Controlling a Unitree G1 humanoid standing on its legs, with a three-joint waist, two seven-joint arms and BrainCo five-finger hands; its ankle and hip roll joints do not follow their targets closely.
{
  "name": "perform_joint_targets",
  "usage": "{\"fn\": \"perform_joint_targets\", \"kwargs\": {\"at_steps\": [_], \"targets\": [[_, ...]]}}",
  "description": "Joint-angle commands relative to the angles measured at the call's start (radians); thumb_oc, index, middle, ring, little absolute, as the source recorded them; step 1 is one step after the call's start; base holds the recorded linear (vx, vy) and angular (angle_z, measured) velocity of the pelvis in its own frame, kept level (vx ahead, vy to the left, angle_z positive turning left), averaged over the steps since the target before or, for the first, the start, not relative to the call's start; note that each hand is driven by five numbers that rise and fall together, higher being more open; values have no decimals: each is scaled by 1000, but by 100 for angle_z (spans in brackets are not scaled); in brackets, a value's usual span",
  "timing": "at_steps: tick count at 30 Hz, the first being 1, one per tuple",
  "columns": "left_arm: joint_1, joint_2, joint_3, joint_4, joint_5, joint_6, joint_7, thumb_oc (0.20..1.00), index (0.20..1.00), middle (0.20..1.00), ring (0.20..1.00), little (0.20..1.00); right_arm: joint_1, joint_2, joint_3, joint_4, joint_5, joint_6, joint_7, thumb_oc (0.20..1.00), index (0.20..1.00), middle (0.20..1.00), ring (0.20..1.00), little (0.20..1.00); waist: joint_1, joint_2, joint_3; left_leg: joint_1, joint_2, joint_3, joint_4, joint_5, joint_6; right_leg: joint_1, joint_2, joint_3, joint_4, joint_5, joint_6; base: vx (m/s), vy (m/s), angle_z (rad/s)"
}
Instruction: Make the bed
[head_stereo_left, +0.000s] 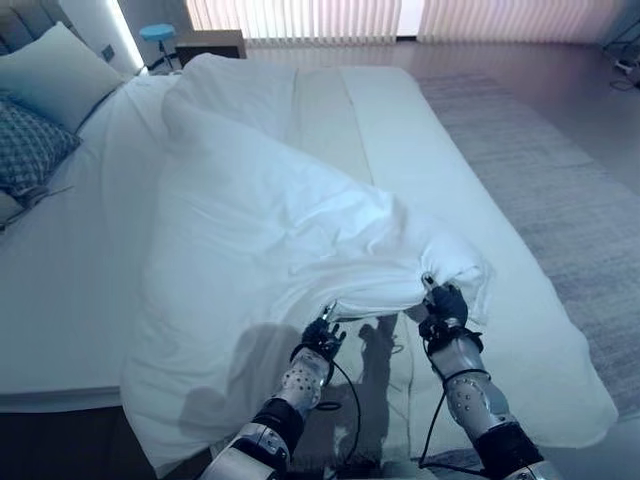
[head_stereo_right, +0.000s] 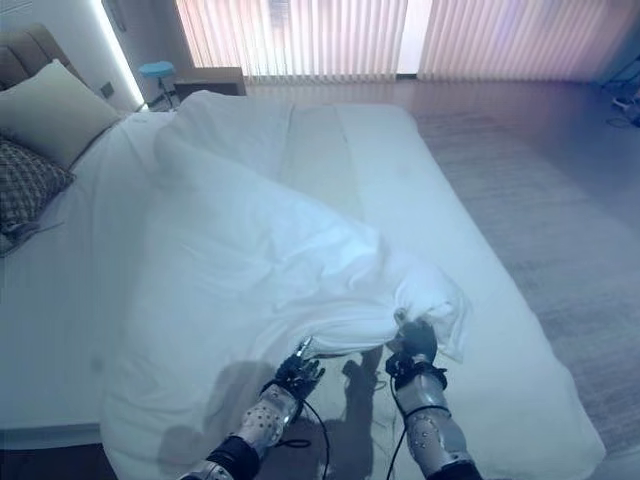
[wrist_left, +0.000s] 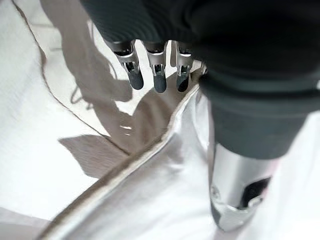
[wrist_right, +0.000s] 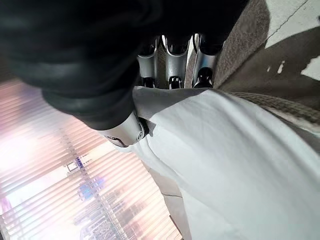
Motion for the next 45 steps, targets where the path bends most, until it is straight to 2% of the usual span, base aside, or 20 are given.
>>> {"fn": "perform_joint_targets", "kwargs": {"at_steps": [1, 6, 9, 10, 17, 25, 30, 35, 36, 37, 45], "targets": [[-18, -6, 116, -21, -38, -125, 27, 1000, 1000, 1000, 1000, 1000, 15, -24, -157, -94, -20, -161, -26, 200, 200, 200, 200, 200, 5, -32, -76, 38, -53, 42, 6, -116, 5, -19, -22, -11, 40, -45, 86, 32, -51, 12], [14, -7, 112, -49, -38, -127, 28, 1000, 1000, 1000, 1000, 1000, 23, -19, -178, -85, -35, -172, -52, 200, 200, 200, 200, 200, 13, -37, -86, 44, -48, 27, 6, -116, 1, -3, -16, -31, 38, -53, 81, 21, -53, 8], [64, -1, 81, -87, -39, -95, -16, 1000, 1000, 1000, 1000, 1000, -4, -25, -202, -50, -43, -181, -65, 200, 200, 200, 200, 200, 26, -39, -90, 49, -45, 19, 6, -117, -1, 7, -13, -43, 28, -53, 80, 12, -51, 11], [94, 1, 59, -108, -64, -64, -57, 1000, 1000, 1000, 1000, 1000, -22, -29, -215, -32, -41, -186, -66, 200, 200, 200, 200, 200, 35, -39, -92, 49, -45, 13, 6, -117, -2, 12, -9, -46, 23, -55, 79, 9, -43, 15], [134, 8, 33, -158, -142, -10, -151, 1000, 1000, 1000, 1000, 1000, -20, -30, -253, 18, -40, -189, -55, 200, 200, 200, 200, 200, 53, -43, -101, 42, -44, -12, 6, -111, -9, 27, -7, -75, 19, -60, 74, 5, -36, 14], [189, 59, -48, -284, -144, 42, -255, 1000, 1000, 1000, 1000, 1000, -28, -41, -304, 119, -18, -198, -36, 200, 200, 200, 200, 200, 74, -42, -112, 34, -47, -46, 6, -103, -20, 51, -11, -135, 3, -61, 72, 6, -24, 20], [198, 67, -33, -307, -158, 2, -241, 1000, 1000, 1000, 1000, 1000, -17, -27, -304, 117, 14, -205, -19, 200, 200, 200, 200, 200, 77, -45, -117, 26, -50, -67, 6, -97, -25, 55, -15, -156, 4, -61, 71, -5, -3, 21], [138, 72, 58, -252, -117, -115, -135, 1000, 1000, 1000, 1000, 1000, 19, -5, -276, 71, 11, -204, -28, 200, 200, 200, 200, 200, 61, -54, -121, 26, -47, -64, 6, -101, -25, 44, -9, -142, 14, -62, 68, -10, -8, 14], [136, 72, 61, -251, -116, -115, -135, 1000, 1000, 1000, 1000, 1000, 19, -4, -274, 69, 10, -204, -29, 200, 200, 200, 200, 200, 61, -54, -121, 26, -47, -62, 6, -101, -25, 44, -9, -141, 14, -62, 68, 1, -15, -3], [115, 74, 91, -224, -87, -141, -99, 1000, 1000, 1000, 1000, 1000, 31, 4, -264, 57, 17, -204, -29, 200, 200, 200, 200, 200, 56, -56, -123, 30, -44, -53, 6, -101, -24, 41, -5, -128, 18, -62, 66, 2, -5, -3], [40, 90, 185, -101, 58, -166, -11, 1000, 1000, 1000, 1000, 1000, 113, 17, -241, -36, 15, -203, -33, 200, 200, 200, 200, 200, 27, -53, -121, 39, -32, -27, 6, -97, -32, 28, 5, -105, 42, -70, 60, -13, -15, -12]]}}
